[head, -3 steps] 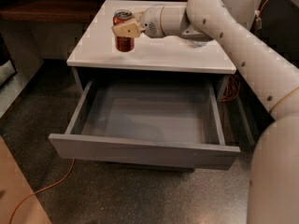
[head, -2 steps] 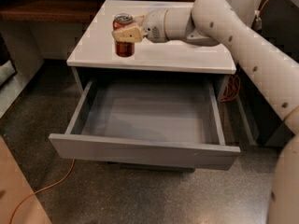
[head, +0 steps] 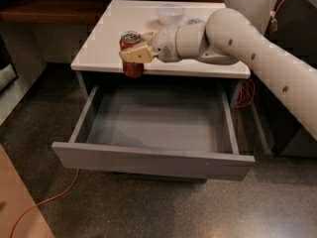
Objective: Place coke can into top drawer
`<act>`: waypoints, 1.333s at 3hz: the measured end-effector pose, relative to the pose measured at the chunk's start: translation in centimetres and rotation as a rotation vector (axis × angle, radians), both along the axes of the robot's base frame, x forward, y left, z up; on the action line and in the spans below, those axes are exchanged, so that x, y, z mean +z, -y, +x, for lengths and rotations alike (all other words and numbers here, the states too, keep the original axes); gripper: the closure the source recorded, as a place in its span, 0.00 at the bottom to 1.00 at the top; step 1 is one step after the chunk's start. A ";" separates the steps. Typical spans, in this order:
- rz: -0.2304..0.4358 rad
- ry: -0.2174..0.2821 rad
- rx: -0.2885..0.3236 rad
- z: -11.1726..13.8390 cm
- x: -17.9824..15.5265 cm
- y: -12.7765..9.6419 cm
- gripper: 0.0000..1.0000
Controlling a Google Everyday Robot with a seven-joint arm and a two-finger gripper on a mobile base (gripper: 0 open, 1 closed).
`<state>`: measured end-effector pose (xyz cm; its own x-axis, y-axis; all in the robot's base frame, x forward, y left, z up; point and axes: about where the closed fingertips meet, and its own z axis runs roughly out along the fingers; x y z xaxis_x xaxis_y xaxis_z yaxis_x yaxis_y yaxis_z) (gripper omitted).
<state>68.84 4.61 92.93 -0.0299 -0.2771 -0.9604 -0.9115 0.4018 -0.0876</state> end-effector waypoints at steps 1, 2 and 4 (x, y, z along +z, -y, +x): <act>-0.028 0.022 0.009 -1.3 -2.6 -0.1 1.00; -0.063 0.039 0.022 -2.0 -5.0 -0.1 1.00; -0.094 0.032 0.043 -2.4 -6.2 -0.3 1.00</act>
Offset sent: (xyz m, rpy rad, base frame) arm -0.0268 -0.0053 -0.0801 -0.1091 -0.0622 0.0293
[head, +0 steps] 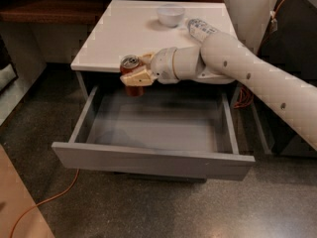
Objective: Place coke can into top drawer
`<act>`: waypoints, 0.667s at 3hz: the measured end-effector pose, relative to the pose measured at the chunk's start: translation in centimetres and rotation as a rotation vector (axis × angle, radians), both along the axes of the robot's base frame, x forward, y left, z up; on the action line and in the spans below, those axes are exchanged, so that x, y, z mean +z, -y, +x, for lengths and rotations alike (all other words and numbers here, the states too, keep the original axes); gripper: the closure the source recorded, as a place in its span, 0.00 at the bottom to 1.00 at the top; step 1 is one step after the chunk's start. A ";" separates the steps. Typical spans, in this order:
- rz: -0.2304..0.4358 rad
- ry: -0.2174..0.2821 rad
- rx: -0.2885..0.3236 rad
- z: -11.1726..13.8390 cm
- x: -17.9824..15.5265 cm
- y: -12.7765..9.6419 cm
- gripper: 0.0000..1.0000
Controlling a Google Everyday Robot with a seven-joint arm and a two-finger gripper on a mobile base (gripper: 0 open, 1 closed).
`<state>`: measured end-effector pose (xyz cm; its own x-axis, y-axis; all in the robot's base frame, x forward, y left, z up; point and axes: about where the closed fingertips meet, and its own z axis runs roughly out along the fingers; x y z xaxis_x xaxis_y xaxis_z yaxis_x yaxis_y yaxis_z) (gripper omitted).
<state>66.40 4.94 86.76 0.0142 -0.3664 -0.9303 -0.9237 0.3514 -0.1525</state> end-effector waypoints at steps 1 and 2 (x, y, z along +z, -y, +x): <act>0.003 -0.057 0.014 -1.0 -3.0 0.4 1.00; 0.013 -0.098 0.040 -1.9 -7.1 1.1 1.00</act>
Offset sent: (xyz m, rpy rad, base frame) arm -0.0256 -0.0233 -0.1055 0.0209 0.1320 0.0553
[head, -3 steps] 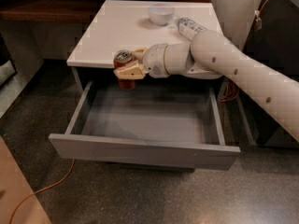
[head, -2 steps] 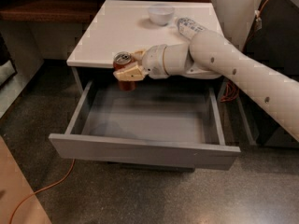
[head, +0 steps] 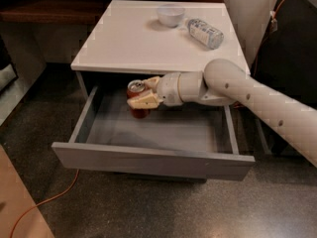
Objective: Place coke can into top drawer
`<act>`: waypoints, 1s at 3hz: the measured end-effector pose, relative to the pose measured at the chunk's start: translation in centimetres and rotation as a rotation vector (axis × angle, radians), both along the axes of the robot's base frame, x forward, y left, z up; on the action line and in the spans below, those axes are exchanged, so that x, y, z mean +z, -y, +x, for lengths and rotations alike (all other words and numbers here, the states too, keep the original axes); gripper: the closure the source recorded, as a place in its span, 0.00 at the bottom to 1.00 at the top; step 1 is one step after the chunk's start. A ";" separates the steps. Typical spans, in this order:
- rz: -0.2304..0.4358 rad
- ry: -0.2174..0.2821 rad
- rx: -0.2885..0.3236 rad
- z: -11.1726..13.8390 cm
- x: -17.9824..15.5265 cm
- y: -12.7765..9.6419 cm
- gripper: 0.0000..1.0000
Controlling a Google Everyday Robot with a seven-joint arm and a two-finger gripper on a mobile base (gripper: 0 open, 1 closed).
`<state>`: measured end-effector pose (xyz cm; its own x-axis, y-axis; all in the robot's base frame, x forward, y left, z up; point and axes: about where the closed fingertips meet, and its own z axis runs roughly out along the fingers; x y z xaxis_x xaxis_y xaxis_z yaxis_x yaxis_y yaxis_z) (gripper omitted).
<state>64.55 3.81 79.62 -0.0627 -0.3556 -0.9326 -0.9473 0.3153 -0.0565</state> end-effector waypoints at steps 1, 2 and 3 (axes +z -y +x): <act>0.003 -0.007 0.017 -0.2 -2.6 0.6 1.00; 0.004 0.011 0.038 0.3 -4.9 0.9 1.00; -0.016 0.040 0.060 1.2 -7.8 1.1 0.97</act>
Offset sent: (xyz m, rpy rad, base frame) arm 0.0119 -0.0196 -0.0783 0.0038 -0.0372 0.0538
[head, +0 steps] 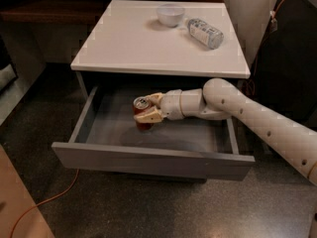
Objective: Place coke can into top drawer
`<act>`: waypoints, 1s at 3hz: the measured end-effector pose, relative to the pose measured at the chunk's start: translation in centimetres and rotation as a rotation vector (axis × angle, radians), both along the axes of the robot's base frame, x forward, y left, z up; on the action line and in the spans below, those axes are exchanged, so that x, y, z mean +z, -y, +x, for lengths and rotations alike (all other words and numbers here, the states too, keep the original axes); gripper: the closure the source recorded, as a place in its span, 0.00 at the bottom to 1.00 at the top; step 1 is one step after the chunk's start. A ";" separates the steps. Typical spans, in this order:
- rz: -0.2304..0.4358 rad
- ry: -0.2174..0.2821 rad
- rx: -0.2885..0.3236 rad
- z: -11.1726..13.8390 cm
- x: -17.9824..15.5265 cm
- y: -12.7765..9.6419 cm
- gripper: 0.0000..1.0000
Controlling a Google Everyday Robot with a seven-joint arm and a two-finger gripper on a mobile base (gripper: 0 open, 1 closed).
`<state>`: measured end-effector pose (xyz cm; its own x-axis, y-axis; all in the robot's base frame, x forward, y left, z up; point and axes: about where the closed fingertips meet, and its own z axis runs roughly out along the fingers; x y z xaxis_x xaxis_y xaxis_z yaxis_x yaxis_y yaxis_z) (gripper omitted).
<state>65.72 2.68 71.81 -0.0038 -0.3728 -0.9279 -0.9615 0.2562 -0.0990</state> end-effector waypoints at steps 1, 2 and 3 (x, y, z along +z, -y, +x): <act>-0.007 0.011 0.005 0.4 -1.5 0.0 0.75; -0.006 0.006 -0.002 1.1 -3.4 0.2 0.44; -0.005 0.001 -0.009 1.4 -4.3 0.3 0.13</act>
Offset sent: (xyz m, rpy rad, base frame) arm 0.0185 -0.0083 -0.0498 -0.0058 -0.0048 -0.0145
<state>67.13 2.36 67.55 -0.0063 -0.3777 -0.9259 -0.9590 0.2646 -0.1015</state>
